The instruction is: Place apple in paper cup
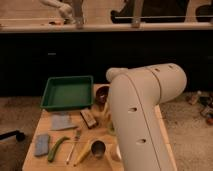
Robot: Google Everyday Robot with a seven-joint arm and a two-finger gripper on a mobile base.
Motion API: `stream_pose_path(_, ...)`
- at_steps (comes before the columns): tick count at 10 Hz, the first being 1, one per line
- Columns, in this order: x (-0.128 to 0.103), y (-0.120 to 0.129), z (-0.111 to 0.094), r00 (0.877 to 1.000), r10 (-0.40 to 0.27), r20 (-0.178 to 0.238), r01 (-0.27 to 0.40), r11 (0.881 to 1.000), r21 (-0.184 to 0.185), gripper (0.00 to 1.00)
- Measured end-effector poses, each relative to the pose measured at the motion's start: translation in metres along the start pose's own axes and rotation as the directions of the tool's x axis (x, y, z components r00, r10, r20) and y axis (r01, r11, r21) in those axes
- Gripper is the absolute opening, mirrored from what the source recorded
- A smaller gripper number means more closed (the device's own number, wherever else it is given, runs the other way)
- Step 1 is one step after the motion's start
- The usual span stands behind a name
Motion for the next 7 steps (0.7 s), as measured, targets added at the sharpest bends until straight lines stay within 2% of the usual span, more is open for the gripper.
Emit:
stream_pose_path(2,-0.0013,0.0044,-0.0012,1.0,0.007,-0.009,-0.007,1.0,0.03,0.37)
stream_pose_path(6,-0.0036,0.0037,-0.0033,1.0,-0.001,-0.018,0.002,0.999,0.04,0.02)
stream_pose_path(7,-0.0038,0.0032,-0.0049,1.0,-0.005,-0.022,0.005,0.999,0.039,0.0)
